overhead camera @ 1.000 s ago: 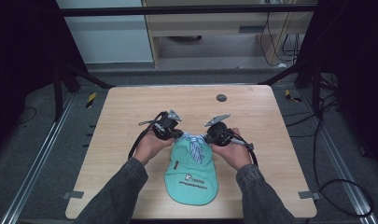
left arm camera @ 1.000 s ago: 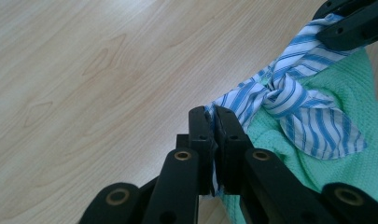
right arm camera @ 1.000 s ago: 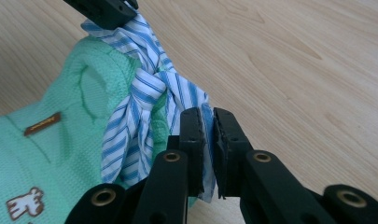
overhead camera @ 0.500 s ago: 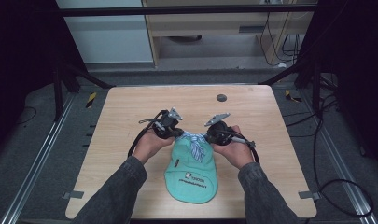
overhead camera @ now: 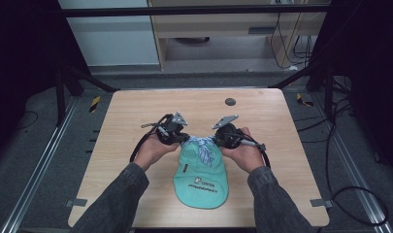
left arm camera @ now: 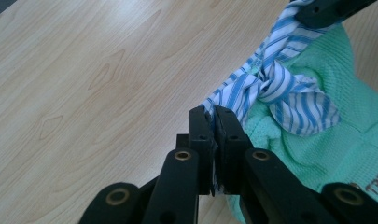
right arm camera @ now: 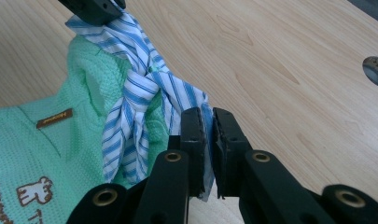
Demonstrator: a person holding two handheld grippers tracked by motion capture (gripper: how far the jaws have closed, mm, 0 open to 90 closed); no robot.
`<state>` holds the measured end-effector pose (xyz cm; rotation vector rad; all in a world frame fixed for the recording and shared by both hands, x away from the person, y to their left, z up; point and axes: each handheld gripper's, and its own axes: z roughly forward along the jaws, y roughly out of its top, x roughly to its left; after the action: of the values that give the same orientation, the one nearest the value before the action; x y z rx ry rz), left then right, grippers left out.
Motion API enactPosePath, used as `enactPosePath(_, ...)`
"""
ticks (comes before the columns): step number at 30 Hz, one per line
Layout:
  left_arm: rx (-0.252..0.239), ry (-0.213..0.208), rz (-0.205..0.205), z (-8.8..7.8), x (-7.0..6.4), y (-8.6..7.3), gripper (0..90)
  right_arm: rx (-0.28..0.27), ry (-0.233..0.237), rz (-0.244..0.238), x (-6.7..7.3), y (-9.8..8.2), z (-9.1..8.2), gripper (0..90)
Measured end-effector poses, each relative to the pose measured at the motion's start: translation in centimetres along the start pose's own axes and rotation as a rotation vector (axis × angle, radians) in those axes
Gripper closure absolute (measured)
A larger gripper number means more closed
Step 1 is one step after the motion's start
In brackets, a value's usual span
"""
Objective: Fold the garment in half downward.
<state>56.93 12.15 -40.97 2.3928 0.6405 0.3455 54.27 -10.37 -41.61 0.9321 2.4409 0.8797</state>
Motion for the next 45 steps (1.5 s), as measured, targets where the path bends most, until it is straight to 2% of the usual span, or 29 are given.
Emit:
enactPosePath(4, 0.002, 0.002, 0.001, -0.1, 0.0, 0.0, 86.8, 0.003, -0.001, -0.002, 0.0, 0.2, -0.1, 83.7)
enactPosePath(10, 0.009, 0.027, -0.016, 0.0, -0.1, 0.2, 86.8, 0.003, -0.008, 0.001, 0.0, 0.3, -0.1, 83.6)
enactPosePath(12, -0.002, 0.048, -0.026, -0.2, -0.2, 0.4, 86.8, -0.003, -0.015, 0.004, 0.0, 0.6, -0.2, 83.7)
enactPosePath(16, -0.028, 0.063, -0.044, -0.4, -0.2, 0.5, 86.7, -0.012, -0.022, 0.008, -0.1, 0.8, -0.4, 83.7)
enactPosePath(33, -0.058, 0.093, -0.030, -1.3, 0.0, 1.6, 86.7, -0.052, -0.047, 0.011, -0.5, 1.7, -1.4, 83.7)
enactPosePath(45, -0.070, 0.110, -0.024, -1.6, 0.3, 2.1, 86.7, -0.056, -0.062, 0.004, -0.7, 2.2, -1.6, 83.7)
